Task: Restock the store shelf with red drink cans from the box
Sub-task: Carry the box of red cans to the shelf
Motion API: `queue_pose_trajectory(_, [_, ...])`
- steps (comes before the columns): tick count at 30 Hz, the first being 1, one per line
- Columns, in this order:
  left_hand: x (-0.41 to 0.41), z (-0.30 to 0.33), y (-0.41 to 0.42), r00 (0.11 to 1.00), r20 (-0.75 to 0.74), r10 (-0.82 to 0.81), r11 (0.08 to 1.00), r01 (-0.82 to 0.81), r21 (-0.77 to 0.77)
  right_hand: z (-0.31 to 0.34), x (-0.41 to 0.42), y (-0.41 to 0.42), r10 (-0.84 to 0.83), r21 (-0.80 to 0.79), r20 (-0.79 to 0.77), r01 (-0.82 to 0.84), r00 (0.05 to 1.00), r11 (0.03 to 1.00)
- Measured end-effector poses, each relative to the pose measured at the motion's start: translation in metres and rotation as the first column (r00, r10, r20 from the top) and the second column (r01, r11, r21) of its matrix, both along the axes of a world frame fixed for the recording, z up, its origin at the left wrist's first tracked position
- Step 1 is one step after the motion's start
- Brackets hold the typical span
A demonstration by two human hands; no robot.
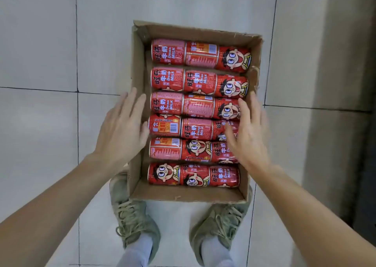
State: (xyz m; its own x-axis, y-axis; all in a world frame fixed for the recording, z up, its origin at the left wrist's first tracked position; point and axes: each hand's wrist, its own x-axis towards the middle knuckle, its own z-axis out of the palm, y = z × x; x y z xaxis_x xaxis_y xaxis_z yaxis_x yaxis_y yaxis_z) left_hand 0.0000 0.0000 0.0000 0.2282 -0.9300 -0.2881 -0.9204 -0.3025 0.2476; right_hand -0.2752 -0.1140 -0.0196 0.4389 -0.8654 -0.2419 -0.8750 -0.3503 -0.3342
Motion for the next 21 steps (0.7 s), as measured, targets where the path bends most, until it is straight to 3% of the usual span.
queue_pose_trajectory(5, [-0.008,-0.019,0.020,0.988,-0.007,0.156,0.971,-0.152,0.183,-0.013,-0.013,0.010,-0.050,0.014,-0.117,0.052,0.992,0.999])
queue_pose_trajectory(9, [-0.006,-0.024,0.021,0.991,0.005,0.136,0.978,-0.135,0.159,-0.019,-0.018,0.018,-0.129,0.053,-0.167,0.139,0.977,0.989])
queue_pose_trajectory(15, [-0.008,-0.031,0.010,0.956,-0.071,0.284,0.950,-0.270,0.154,-0.029,-0.022,0.010,-0.105,0.118,-0.108,0.118,0.989,0.986])
queue_pose_trajectory(21, [-0.010,-0.046,0.016,0.918,-0.125,0.375,0.918,-0.350,0.184,-0.026,-0.028,0.008,-0.184,0.208,-0.121,0.207,0.975,0.956])
